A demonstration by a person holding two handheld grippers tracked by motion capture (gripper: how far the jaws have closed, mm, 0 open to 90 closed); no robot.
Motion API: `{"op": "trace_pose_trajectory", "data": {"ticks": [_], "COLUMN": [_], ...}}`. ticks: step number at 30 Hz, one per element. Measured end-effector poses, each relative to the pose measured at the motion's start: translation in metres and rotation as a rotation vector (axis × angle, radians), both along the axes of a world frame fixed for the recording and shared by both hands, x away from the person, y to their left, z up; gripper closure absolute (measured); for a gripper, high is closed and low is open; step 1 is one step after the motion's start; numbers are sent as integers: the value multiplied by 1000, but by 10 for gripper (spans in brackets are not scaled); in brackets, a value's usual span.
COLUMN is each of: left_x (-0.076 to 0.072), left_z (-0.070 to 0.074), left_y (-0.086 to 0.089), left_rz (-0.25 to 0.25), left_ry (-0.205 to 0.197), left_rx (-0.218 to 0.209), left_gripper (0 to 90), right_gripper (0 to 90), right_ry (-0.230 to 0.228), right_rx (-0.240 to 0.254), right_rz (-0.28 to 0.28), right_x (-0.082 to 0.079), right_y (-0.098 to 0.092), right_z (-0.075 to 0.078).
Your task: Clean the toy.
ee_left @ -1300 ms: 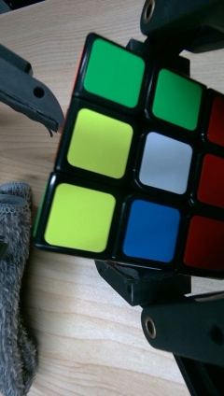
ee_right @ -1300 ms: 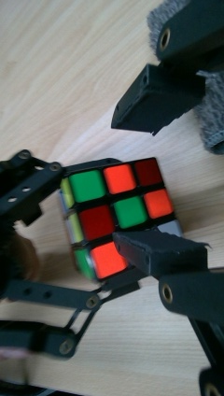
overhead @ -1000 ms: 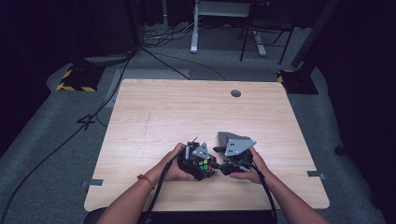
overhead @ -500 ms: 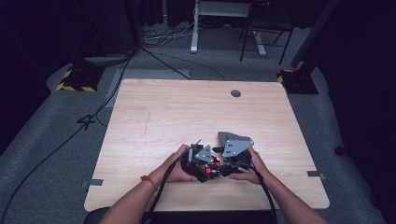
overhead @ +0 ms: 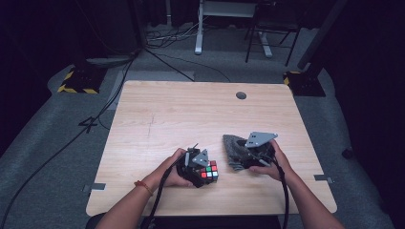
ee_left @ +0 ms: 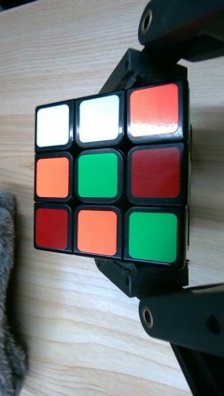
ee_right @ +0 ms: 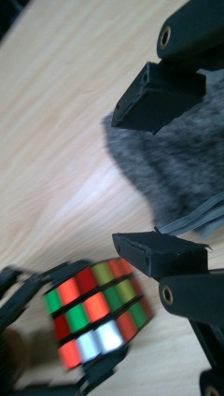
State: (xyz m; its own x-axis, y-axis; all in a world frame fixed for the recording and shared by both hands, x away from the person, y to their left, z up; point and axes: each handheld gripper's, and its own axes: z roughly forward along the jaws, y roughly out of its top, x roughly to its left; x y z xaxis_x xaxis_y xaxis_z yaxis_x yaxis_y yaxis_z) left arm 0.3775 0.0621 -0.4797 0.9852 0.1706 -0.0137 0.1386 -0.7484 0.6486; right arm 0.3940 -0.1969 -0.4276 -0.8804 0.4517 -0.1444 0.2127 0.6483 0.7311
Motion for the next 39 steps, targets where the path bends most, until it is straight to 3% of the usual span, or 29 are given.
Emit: {"op": "trace_pose_trajectory", "data": {"ticks": [2,5,7,10,13,17,21,25,29,39], "left_x": [1,-1,-4,-5,-6,-7,-7,-6,-4,-1], "left_z": [-1,-3,-5,-7,-10,-15,-18,-18,-17,-15], "left_y": [0,1,3,5,3,0,-1,-1,-1,-5], "left_rz": [8,22,59,73,79,75,83,93,89,74], "left_ry": [17,28,-2,5,14,20,9,4,-1,-15], "left_rx": [9,19,-3,-10,-6,0,1,-13,-26,-21], "left_gripper": [250,209,184,166,156,158,162,208,325,334], "right_gripper": [386,397,399,419,447,482,599,692,734,764], "right_ry": [10,50,61,88,112,139,157,154,145,118], "right_rx": [-56,-72,-114,-135,-125,-60,-15,-16,-18,-11], "right_rz": [-18,-45,-60,-99,-127,-129,-107,-92,-84,-73], "right_x": [5,13,15,19,24,26,25,24,22,19], "right_y": [-3,-10,-16,-27,-36,-46,-50,-50,-49,-49], "right_z": [-4,-11,-18,-33,-47,-56,-60,-60,-60,-56]}}
